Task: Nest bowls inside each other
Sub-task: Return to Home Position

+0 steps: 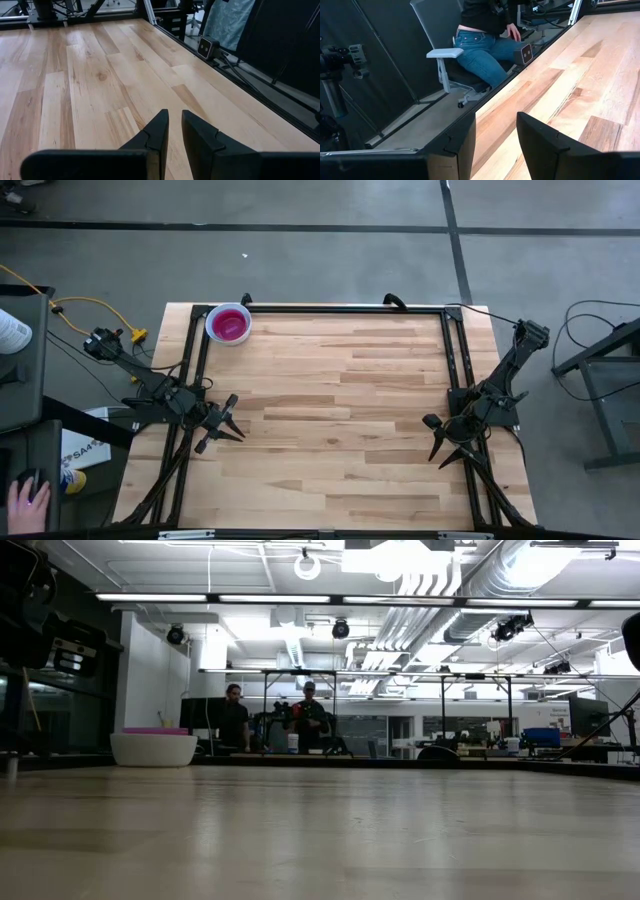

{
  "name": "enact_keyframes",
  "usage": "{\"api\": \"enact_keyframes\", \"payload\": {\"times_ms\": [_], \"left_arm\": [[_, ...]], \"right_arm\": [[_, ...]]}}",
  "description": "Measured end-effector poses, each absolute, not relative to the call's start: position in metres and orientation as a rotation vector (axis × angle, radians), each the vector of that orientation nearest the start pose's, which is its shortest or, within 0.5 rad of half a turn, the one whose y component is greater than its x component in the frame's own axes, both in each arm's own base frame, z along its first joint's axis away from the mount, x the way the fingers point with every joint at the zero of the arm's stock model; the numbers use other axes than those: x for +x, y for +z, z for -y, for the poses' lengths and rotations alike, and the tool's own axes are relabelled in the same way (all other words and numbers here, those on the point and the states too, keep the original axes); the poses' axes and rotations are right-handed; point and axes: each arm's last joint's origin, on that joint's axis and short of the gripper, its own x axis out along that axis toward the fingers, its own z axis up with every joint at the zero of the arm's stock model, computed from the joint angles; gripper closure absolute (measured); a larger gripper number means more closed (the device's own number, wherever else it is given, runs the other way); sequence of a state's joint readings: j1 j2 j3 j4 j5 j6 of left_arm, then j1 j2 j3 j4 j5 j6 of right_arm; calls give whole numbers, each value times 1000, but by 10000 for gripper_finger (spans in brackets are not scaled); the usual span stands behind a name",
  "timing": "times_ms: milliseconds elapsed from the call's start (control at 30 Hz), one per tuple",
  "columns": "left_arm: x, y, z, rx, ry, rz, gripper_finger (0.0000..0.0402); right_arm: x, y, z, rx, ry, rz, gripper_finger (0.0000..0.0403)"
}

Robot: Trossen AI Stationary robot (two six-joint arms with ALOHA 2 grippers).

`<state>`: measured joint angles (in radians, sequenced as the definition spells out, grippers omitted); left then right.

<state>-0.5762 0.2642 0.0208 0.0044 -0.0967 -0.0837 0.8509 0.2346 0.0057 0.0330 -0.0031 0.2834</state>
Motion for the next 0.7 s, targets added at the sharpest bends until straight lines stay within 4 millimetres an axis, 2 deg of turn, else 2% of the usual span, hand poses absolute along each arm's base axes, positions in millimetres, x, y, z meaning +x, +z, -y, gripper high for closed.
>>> {"api": "enact_keyframes", "payload": {"times_ms": [700], "left_arm": [[95, 149, 58, -2, -467, -248, 348]], "right_arm": [[73, 149, -83, 182, 818, -303, 267]]}}
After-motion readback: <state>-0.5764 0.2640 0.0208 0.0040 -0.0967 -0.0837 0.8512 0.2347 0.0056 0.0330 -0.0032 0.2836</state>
